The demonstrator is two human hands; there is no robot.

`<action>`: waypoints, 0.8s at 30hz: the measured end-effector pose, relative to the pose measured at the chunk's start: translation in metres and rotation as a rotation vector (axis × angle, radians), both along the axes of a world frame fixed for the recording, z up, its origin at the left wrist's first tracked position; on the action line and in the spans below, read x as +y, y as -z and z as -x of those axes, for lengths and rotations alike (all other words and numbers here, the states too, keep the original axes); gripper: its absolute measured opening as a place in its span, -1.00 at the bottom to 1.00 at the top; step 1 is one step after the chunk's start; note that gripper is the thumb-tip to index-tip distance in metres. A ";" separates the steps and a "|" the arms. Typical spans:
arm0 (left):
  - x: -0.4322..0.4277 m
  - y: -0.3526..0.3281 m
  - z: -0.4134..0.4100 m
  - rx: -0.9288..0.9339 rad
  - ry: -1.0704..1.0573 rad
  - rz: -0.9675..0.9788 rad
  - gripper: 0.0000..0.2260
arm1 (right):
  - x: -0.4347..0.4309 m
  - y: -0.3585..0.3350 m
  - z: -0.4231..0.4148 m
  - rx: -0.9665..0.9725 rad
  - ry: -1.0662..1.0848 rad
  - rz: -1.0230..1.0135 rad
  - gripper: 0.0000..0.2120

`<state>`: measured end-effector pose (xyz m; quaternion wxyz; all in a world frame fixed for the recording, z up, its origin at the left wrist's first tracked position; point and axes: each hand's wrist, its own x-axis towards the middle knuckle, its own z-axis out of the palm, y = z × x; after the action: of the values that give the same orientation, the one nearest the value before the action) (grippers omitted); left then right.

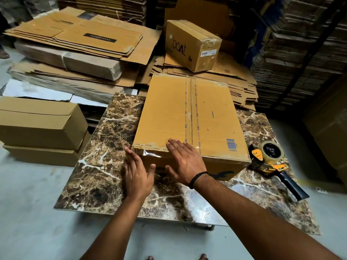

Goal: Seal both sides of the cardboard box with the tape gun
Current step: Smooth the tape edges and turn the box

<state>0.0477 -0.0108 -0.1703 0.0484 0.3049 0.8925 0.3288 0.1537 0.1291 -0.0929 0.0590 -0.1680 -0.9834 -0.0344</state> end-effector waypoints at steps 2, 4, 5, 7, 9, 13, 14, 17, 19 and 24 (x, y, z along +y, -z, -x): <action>0.006 -0.002 0.000 0.121 -0.023 0.124 -0.12 | 0.000 0.000 0.000 -0.005 0.013 -0.013 -0.30; 0.009 -0.002 0.003 0.228 -0.022 0.179 -0.18 | -0.001 0.000 0.001 -0.009 0.017 -0.016 -0.30; 0.008 0.001 0.005 0.253 -0.020 0.188 -0.20 | -0.001 0.000 0.001 -0.010 0.018 -0.017 -0.30; 0.000 0.005 0.007 0.226 -0.006 0.123 -0.26 | -0.002 0.000 0.001 -0.014 0.023 -0.023 -0.30; -0.012 0.005 0.012 0.126 0.042 -0.079 -0.38 | -0.001 -0.001 0.001 -0.027 0.033 -0.027 -0.29; -0.019 -0.019 0.014 -0.078 -0.021 -0.450 -0.49 | -0.004 -0.001 0.002 -0.041 0.050 -0.026 -0.29; -0.017 -0.029 0.012 -0.155 -0.084 -0.531 -0.48 | -0.004 -0.002 0.002 -0.038 0.050 -0.026 -0.28; -0.012 -0.041 0.015 -0.338 -0.259 -0.739 -0.33 | -0.003 -0.001 0.000 -0.016 0.044 -0.022 -0.30; -0.009 -0.042 0.024 -0.326 -0.298 -0.738 -0.28 | -0.004 -0.002 0.000 -0.008 0.035 -0.006 -0.32; -0.011 -0.041 0.048 -0.128 -0.194 -0.488 -0.58 | -0.015 -0.018 0.007 0.069 0.144 0.151 -0.29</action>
<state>-0.0003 -0.0220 -0.1290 -0.0020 0.1992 0.8069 0.5560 0.1466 0.1139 -0.0746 0.0771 -0.2435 -0.9659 0.0414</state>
